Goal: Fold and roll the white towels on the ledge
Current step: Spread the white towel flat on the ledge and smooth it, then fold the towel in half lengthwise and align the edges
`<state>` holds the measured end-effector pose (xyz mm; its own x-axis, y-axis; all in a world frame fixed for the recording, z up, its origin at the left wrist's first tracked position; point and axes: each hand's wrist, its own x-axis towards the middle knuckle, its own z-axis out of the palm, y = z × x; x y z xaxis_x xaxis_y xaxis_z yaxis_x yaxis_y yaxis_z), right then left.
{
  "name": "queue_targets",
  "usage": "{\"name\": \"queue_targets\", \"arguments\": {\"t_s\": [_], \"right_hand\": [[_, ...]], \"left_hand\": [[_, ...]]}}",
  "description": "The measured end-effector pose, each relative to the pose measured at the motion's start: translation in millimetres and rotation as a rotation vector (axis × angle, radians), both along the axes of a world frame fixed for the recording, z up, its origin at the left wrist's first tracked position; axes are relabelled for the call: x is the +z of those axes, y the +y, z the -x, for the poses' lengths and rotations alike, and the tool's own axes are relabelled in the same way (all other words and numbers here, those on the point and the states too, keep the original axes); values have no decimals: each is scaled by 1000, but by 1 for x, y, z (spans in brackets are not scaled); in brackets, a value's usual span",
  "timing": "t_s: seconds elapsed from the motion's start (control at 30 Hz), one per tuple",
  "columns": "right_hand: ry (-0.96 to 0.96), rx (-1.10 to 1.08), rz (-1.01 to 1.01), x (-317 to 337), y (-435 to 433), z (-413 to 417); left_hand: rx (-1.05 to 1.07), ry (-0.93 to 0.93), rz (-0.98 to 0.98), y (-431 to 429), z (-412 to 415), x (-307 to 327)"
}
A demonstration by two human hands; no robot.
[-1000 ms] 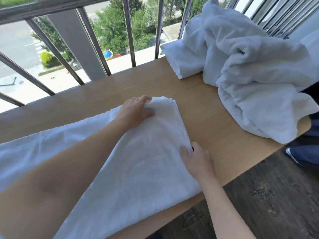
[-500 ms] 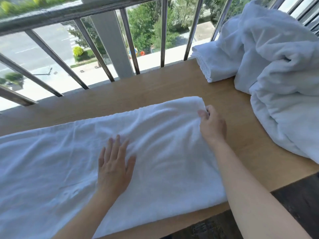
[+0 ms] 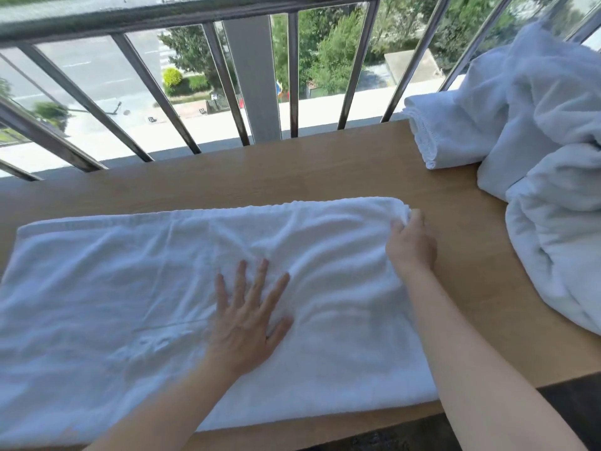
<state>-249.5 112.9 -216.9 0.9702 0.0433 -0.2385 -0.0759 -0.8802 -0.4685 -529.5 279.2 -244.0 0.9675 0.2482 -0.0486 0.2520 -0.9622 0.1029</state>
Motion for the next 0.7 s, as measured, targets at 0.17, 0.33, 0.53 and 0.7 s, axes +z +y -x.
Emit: {"name": "queue_targets", "arguments": {"t_s": [0.17, 0.33, 0.53, 0.7], "right_hand": [[-212, 134, -62, 2, 16, -22], [-259, 134, 126, 10, 29, -1], [-193, 874, 102, -9, 50, 109], [-215, 822, 293, -27, 25, 72]], "left_hand": [[-158, -43, 40, -25, 6, -4], [-219, 28, 102, -32, 3, -1], [-242, -127, 342, -22, -5, 4], [-16, -112, 131, -4, -27, 8]]}}
